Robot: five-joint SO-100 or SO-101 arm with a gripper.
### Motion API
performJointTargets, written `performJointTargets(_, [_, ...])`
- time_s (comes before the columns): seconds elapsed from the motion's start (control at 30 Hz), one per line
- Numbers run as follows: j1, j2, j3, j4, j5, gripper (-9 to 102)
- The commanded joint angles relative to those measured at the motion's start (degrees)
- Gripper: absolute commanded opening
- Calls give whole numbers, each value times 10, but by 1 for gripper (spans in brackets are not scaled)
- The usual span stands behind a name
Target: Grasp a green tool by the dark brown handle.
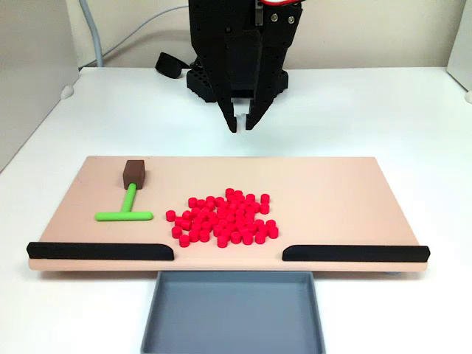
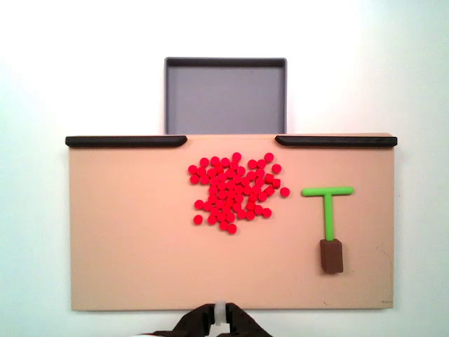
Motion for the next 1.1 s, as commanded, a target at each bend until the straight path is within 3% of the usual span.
performJointTargets(0.0, [-5, 3, -19, 3, 4, 0])
performJointTargets(1.07, [16, -9, -22, -4, -2, 0])
